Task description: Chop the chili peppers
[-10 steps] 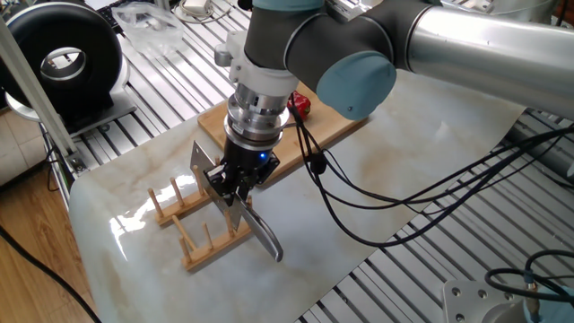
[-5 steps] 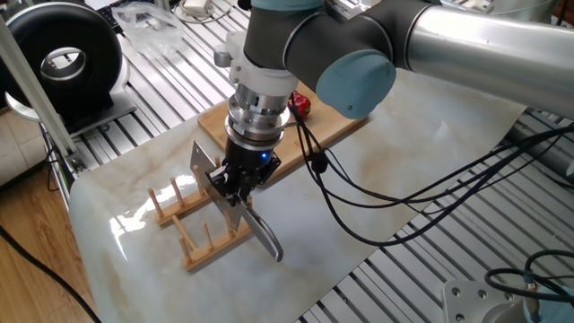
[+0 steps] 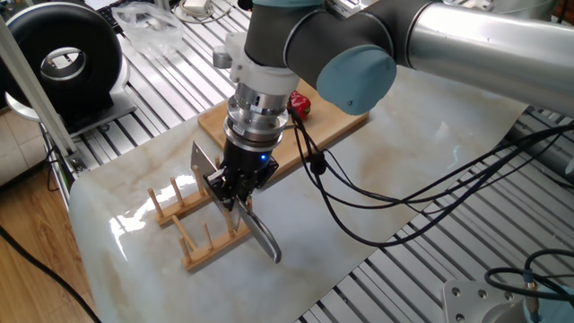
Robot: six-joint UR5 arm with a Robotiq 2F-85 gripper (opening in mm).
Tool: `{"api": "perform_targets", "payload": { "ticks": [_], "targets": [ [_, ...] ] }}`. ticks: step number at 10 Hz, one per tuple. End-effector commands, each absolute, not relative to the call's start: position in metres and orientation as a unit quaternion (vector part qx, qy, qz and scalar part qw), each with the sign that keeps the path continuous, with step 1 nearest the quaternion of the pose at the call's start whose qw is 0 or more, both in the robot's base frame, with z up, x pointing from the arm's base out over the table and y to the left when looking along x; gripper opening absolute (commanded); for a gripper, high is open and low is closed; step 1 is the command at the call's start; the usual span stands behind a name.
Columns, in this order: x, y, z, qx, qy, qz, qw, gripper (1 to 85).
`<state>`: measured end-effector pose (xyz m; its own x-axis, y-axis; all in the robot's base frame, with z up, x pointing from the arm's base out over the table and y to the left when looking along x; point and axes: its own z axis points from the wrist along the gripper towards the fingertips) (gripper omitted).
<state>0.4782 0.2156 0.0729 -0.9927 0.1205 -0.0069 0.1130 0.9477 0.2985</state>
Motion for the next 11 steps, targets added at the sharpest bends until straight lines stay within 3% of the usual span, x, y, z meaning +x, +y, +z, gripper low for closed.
{"api": "perform_targets", "payload": {
  "ticks": [1, 11],
  "targets": [
    [0.484, 0.214, 0.074, 0.056, 0.987, 0.149, 0.024, 28.0],
    [0.491, 0.211, 0.061, 0.062, 0.986, 0.150, 0.026, 22.3]
  ]
}}
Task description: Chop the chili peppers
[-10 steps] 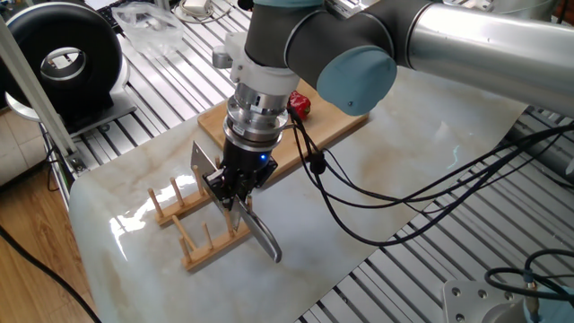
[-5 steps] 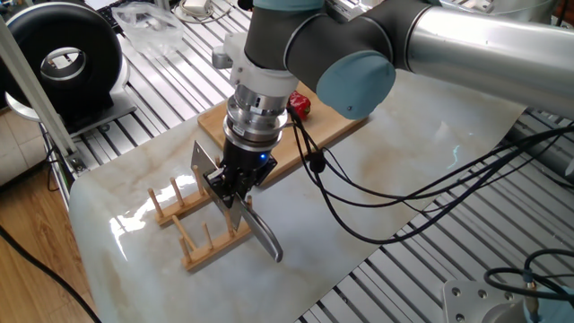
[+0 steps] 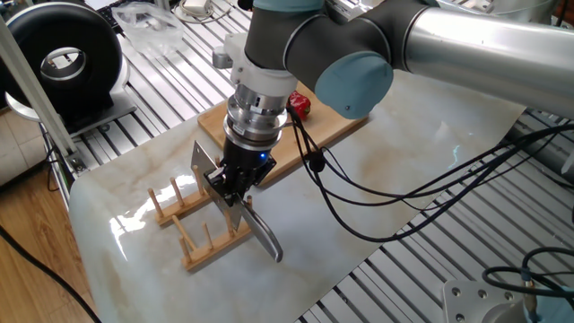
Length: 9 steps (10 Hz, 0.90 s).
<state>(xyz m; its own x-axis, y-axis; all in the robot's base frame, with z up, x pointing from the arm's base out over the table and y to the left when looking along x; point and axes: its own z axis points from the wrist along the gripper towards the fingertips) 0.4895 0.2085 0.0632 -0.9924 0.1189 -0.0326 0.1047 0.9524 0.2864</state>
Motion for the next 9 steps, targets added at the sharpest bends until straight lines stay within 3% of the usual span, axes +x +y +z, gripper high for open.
{"api": "perform_targets", "payload": {
  "ticks": [1, 9],
  "targets": [
    [0.4915, 0.2115, 0.0594, 0.062, 0.986, 0.150, 0.027, 22.3],
    [0.4924, 0.2098, 0.0606, 0.066, 0.986, 0.148, 0.027, 18.0]
  ]
}}
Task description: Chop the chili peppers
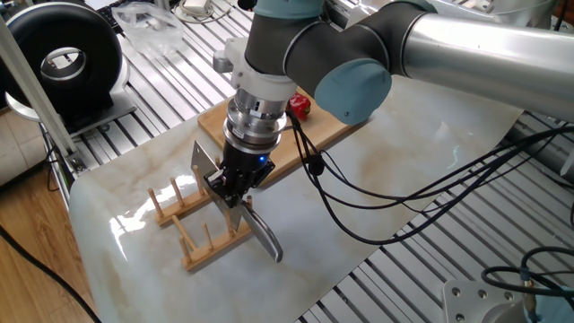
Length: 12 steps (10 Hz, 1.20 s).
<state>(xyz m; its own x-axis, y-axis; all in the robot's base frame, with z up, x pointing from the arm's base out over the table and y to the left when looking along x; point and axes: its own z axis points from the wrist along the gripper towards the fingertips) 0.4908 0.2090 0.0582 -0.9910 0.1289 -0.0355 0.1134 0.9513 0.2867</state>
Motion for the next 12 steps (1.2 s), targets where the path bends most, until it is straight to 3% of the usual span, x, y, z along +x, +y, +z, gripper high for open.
{"api": "perform_targets", "payload": {
  "ticks": [1, 12],
  "targets": [
    [0.4925, 0.2105, 0.0612, 0.066, 0.986, 0.150, 0.027, 18.0],
    [0.4922, 0.2067, 0.0619, 0.073, 0.987, 0.142, 0.026, 12.3]
  ]
}}
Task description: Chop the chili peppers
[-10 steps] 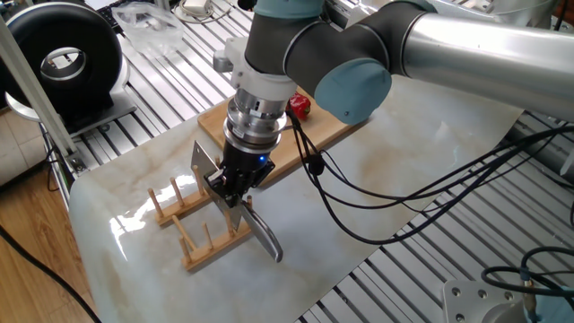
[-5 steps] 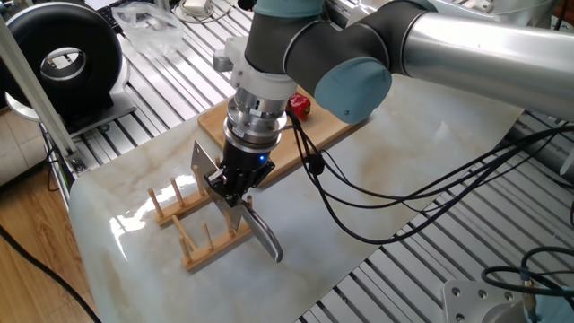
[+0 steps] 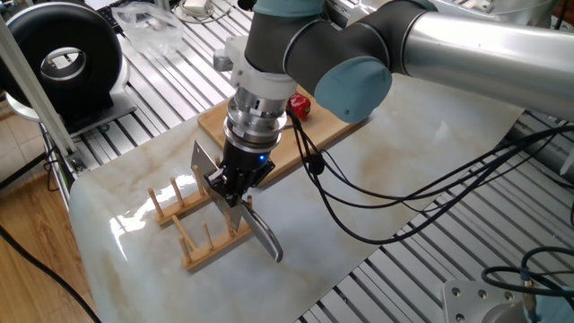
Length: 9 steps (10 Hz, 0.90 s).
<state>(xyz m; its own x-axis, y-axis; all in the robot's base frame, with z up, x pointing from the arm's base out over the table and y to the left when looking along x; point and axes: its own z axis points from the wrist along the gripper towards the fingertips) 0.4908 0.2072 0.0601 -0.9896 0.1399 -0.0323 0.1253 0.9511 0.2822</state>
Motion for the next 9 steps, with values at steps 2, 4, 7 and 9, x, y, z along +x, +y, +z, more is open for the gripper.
{"api": "perform_targets", "payload": {
  "ticks": [2, 4, 7, 9],
  "targets": [
    [0.491, 0.206, 0.063, 0.079, 0.987, 0.136, 0.024, 1.7],
    [0.491, 0.209, 0.066, 0.078, 0.987, 0.141, 0.024, 1.3],
    [0.487, 0.210, 0.084, 0.075, 0.986, 0.146, 0.023, 1.3],
    [0.485, 0.200, 0.101, 0.078, 0.988, 0.130, 0.022, 1.3]
  ]
}}
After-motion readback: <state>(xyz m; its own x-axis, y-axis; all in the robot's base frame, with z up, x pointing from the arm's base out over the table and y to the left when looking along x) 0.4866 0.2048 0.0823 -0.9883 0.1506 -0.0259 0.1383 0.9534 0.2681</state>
